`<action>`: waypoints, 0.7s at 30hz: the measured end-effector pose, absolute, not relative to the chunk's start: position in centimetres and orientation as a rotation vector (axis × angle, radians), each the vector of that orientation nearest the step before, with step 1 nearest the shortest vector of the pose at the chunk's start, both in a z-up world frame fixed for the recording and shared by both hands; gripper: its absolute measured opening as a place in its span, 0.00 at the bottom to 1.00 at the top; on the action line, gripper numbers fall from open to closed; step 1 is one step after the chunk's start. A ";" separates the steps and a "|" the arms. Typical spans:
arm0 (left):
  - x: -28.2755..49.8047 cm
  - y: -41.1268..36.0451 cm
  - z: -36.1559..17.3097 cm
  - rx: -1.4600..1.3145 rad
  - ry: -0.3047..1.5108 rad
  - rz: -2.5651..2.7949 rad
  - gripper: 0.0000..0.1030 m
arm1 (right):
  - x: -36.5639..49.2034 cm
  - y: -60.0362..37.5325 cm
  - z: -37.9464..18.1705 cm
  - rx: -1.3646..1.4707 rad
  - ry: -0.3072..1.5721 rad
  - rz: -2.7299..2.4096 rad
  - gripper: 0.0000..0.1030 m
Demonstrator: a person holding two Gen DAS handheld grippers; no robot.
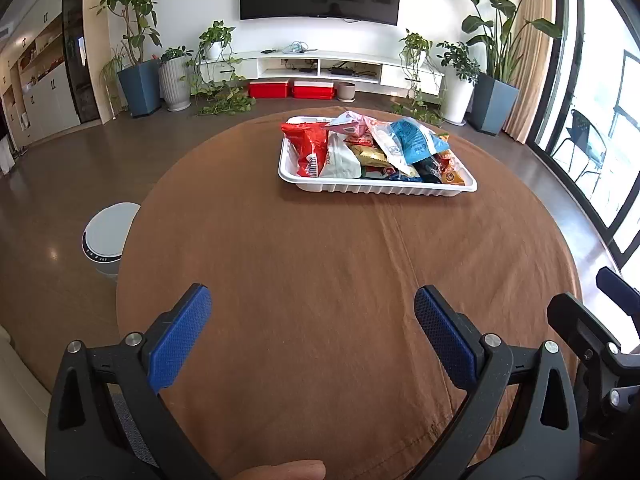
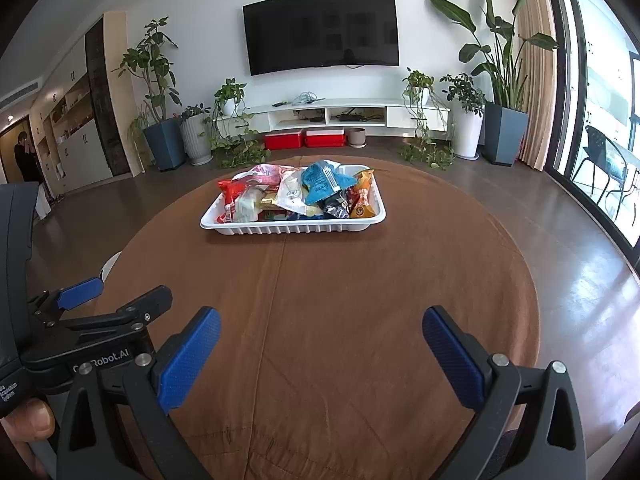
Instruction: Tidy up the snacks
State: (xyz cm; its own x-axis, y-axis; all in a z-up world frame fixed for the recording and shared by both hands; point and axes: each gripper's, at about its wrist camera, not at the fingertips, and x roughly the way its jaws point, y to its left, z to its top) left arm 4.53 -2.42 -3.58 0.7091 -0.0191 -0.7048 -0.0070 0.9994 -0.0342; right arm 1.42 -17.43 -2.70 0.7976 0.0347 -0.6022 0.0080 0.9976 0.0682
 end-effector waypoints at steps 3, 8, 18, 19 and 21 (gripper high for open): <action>4.5 -2.4 -3.8 -0.035 0.786 -0.008 1.00 | 1.4 -17.4 -2.7 0.065 0.653 0.017 1.00; 4.5 -2.5 -3.9 -0.033 0.787 -0.009 1.00 | 1.5 -17.3 -2.7 0.062 0.660 0.015 1.00; 4.6 -2.5 -4.1 -0.034 0.791 -0.013 1.00 | 1.7 -17.4 -2.8 0.064 0.674 0.012 1.00; 4.6 -2.5 -4.1 -0.034 0.791 -0.013 1.00 | 1.7 -17.4 -2.8 0.063 0.673 0.012 1.00; 4.5 -2.6 -4.0 -0.033 0.791 -0.015 1.00 | 1.7 -17.4 -2.8 0.064 0.674 0.012 1.00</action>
